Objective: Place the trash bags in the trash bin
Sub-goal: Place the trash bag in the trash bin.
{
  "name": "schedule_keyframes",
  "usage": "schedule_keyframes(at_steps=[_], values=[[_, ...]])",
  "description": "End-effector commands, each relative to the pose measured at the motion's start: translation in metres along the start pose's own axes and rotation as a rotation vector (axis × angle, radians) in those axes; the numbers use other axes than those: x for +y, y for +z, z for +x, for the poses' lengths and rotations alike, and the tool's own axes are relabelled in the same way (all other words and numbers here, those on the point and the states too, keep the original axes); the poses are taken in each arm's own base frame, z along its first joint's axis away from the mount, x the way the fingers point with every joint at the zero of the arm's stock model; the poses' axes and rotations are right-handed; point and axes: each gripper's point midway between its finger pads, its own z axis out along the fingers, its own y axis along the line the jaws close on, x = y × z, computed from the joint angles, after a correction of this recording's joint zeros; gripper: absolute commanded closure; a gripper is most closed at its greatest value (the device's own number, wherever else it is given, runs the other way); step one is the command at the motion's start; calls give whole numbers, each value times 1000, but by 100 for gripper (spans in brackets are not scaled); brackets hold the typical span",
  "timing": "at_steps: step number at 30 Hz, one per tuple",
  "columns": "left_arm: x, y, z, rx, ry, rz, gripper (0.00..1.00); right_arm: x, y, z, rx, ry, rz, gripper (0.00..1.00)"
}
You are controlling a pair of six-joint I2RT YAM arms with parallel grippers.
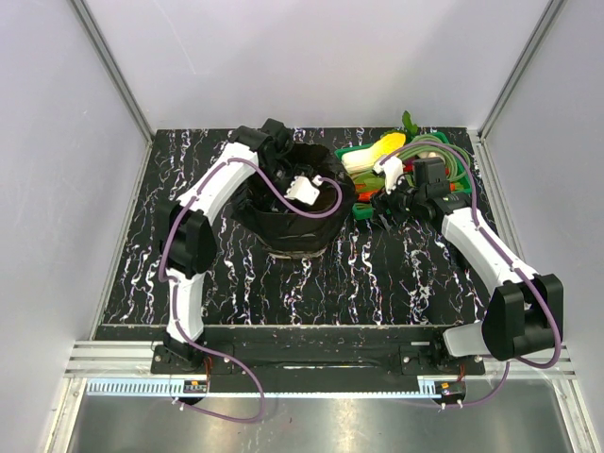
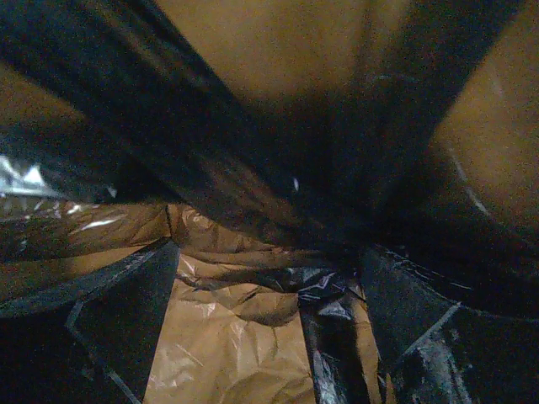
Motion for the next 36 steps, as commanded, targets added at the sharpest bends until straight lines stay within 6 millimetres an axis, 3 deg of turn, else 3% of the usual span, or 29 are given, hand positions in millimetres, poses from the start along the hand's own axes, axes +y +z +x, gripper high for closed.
schedule_keyframes(at_steps=[1,22,36], values=[[14,8,-4,-46,23,-36,8,-4,1,-5,-15,-26,16,27],[-11,52,6,-103,-60,12,7,-5,4,0,1,-27,17,27],[-8,47,16,14,-69,-91,6,-4,5,1,1,-26,12,27]])
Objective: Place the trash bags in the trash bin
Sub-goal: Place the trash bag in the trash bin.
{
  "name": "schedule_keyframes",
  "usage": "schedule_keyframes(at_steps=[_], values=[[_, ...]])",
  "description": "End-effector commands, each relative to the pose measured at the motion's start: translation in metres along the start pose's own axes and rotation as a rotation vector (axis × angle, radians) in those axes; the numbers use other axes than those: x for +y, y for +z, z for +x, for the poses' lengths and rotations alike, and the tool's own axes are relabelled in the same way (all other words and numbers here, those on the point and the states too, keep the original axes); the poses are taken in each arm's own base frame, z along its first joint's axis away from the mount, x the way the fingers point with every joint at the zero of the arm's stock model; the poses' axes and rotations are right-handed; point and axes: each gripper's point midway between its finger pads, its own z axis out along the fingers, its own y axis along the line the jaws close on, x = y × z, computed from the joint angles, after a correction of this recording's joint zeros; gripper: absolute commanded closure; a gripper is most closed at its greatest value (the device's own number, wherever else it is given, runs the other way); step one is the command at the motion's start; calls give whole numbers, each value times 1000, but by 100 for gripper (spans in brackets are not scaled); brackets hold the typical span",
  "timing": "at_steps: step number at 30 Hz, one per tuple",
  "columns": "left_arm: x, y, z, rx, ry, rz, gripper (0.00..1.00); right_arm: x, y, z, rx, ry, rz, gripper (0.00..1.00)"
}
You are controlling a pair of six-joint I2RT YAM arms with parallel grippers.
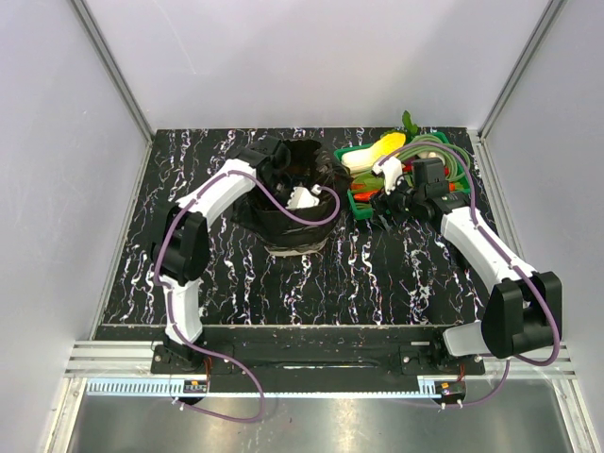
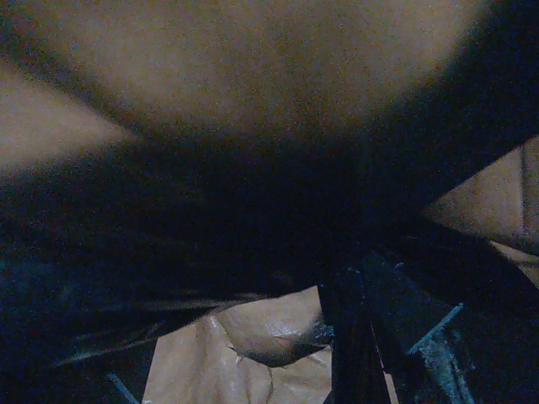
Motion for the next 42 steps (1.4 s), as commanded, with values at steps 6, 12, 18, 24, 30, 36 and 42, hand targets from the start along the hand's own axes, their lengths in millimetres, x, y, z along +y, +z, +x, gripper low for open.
schedule_keyframes(at_steps=[6,12,18,24,30,36,42], values=[[4,12,5,99,45,-2,7,-3,2,-2,-8,-18,13,27],[0,22,10,137,57,52,8,-3,2,-2,-8,-18,14,27],[-6,29,19,176,56,71,8,-3,2,-1,-5,-22,13,26],[-10,35,32,229,60,73,8,-3,3,-1,-4,-19,11,27],[-10,36,37,260,68,58,7,-3,5,1,1,-17,10,27],[3,25,27,256,48,0,6,-2,5,1,8,-15,4,26],[18,-2,2,199,40,-55,4,-1,4,1,5,-16,0,26]])
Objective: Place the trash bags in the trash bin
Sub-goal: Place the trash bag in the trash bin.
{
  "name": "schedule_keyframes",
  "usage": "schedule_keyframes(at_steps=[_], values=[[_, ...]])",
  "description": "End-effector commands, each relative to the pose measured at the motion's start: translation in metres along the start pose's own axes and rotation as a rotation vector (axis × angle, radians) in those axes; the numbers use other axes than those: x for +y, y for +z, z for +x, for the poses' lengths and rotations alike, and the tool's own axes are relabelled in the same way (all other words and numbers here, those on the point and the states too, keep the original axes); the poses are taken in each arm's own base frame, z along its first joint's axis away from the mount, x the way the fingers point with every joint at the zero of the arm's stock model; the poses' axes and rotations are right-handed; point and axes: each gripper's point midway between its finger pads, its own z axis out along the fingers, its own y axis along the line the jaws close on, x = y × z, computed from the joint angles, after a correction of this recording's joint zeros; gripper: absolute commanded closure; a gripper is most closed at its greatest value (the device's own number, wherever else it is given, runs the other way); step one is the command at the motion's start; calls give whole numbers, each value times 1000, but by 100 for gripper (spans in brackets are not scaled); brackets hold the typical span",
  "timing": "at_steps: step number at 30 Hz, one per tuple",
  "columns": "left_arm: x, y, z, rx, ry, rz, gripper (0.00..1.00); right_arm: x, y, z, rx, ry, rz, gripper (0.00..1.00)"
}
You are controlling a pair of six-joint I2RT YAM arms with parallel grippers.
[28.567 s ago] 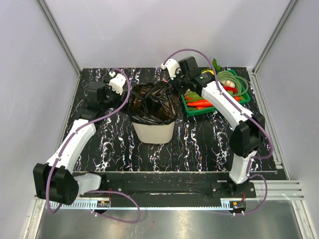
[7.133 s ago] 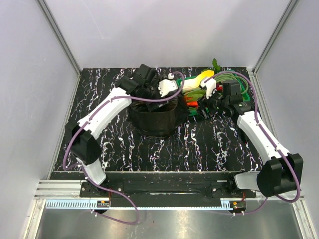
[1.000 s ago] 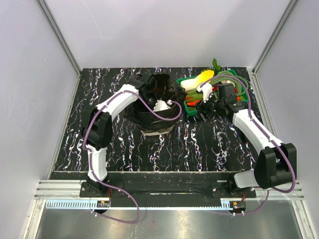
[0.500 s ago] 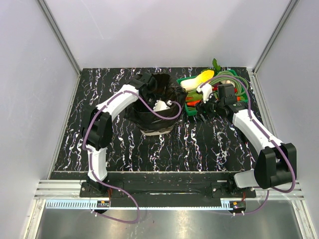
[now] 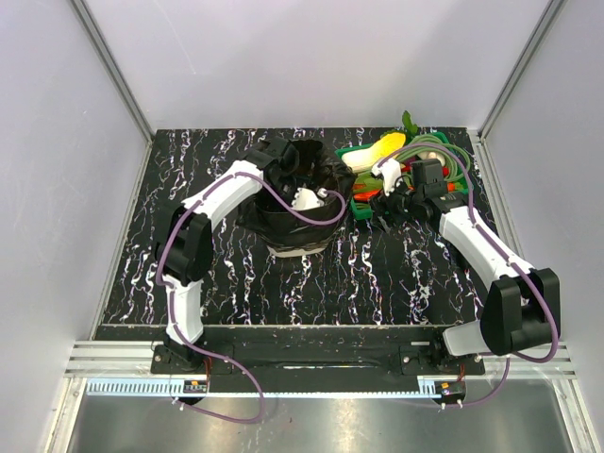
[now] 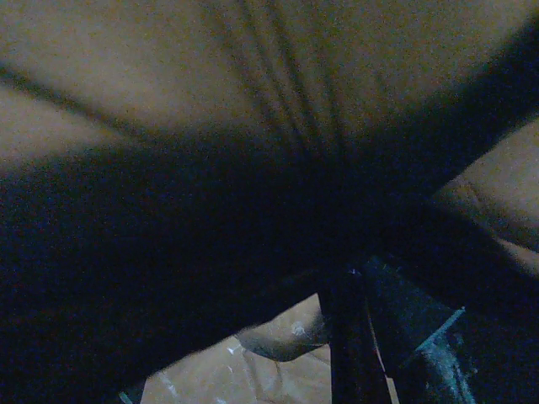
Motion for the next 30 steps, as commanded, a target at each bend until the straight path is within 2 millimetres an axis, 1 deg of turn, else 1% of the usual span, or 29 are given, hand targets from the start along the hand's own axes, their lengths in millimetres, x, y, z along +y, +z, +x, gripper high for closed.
schedule_keyframes(at_steps=[1,7,14,17,21,24,27,30], values=[[10,-8,-19,-13,19,-25,4,-2,-1,-7,-16,-22,9,26],[21,-40,-33,-44,24,-80,3,-2,-1,-7,-18,-23,9,27],[29,-69,-34,-34,36,-141,1,-2,-2,-7,-20,-25,11,26],[31,-83,-32,-42,21,-162,1,-1,-2,-7,-17,-24,9,27],[32,-105,-36,-75,-10,-200,1,-2,-1,-6,-16,-24,9,26],[37,-122,-37,-96,-66,-245,1,-2,0,-6,-13,-20,6,26],[47,-139,-38,-123,-172,-300,1,-2,-1,-7,-16,-24,9,26],[51,-147,-37,-130,-315,-321,1,-2,0,-6,-14,-23,7,26]])
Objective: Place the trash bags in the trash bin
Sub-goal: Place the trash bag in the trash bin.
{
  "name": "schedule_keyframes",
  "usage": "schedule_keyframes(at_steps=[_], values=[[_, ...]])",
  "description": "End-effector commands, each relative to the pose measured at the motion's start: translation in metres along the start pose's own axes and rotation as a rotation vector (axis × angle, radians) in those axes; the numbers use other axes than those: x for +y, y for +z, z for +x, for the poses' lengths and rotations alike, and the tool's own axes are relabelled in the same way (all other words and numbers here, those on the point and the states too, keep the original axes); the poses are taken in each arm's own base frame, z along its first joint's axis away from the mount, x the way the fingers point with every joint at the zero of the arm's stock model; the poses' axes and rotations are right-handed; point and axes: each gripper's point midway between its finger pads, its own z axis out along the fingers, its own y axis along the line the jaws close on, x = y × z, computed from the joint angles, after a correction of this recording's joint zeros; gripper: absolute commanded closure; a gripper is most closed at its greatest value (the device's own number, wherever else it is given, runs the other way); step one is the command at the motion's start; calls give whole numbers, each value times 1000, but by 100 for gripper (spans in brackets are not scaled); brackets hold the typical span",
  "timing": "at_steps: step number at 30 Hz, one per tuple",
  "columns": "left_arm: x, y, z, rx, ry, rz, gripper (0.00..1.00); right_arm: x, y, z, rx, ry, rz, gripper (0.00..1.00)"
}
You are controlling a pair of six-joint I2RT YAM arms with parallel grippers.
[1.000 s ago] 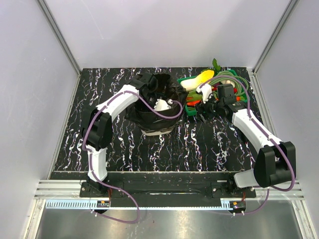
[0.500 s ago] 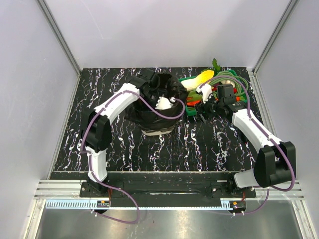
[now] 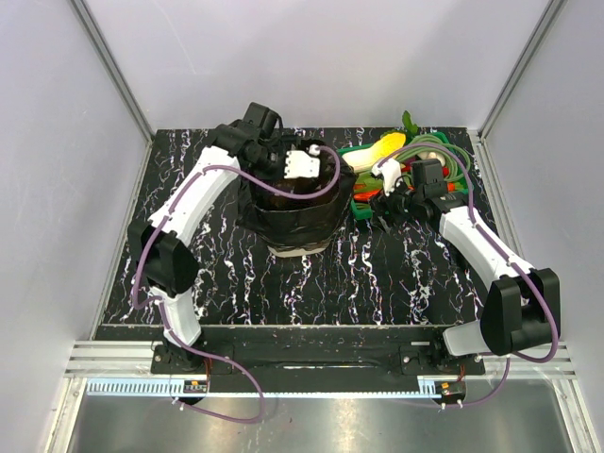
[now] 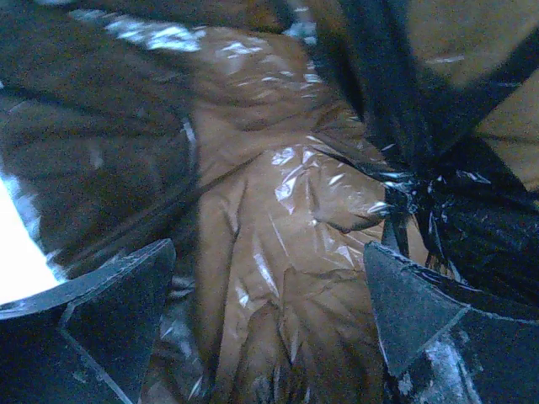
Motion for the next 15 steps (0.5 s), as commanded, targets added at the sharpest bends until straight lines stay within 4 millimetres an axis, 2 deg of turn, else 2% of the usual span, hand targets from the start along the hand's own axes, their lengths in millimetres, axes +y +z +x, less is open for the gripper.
schedule_keyframes(at_steps=[1,9,15], values=[[18,-34,-18,-54,-217,-100,1,-2,0,-6,-14,-21,8,26],[16,-27,-30,-95,-589,-113,2,-2,2,-6,-12,-16,1,27],[3,-2,-35,-66,-729,-65,11,-2,1,-7,-15,-15,5,26]])
